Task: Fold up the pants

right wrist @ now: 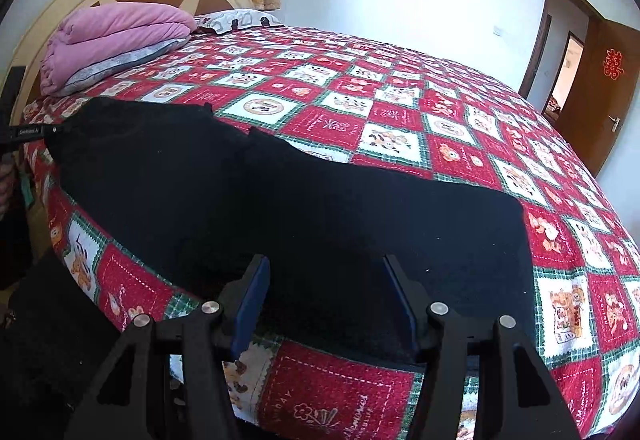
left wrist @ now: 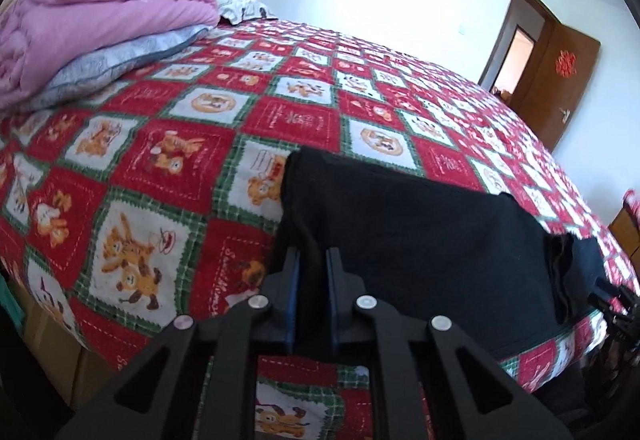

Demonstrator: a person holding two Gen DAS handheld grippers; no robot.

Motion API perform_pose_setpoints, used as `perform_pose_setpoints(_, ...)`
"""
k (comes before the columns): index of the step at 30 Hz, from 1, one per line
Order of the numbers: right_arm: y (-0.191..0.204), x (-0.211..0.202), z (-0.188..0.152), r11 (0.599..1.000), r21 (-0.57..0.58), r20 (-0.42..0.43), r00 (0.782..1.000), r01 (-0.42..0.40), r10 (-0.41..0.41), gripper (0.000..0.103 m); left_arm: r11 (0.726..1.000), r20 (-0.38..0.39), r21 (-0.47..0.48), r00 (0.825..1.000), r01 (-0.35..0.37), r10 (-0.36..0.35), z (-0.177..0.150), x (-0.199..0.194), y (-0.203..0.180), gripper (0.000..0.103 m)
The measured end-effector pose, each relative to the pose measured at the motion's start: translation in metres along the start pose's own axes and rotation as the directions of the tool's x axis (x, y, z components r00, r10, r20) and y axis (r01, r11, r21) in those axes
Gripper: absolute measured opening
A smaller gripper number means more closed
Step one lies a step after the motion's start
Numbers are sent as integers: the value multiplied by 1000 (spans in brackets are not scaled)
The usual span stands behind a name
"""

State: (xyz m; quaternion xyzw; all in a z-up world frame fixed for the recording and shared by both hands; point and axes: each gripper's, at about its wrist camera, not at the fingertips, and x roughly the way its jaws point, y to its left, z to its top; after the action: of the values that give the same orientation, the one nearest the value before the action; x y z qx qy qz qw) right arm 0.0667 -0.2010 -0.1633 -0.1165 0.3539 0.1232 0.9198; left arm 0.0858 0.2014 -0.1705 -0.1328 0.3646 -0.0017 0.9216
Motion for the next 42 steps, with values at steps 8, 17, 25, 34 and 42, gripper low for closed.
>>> perform_pose_setpoints(8,0,4,-4,1000,-3,-17,1000,-2,2,58,998,-2,-1,998,-69,69,-12,15,7,50)
perform_pose_setpoints(17,7,9,-8,1000,-28,-30,1000,0,-1,58,999,-13,45,1000,9,-8,-12,16,3,16)
perform_pose_setpoints(25,-1,-3,-3,1000,5,1,1000,13,-13,58,998,-7,44,999,42,-42,7,-13,-14,12)
perform_pose_setpoints(34,-37,-21,3,993,109,1,999,49,-49,58,958,113,133,956,255,-270,35,-64,-83,11)
perform_pose_setpoints(42,-91,-40,-2,963,251,2,995,101,-105,58,849,96,280,867,447,-488,52,-86,-177,11)
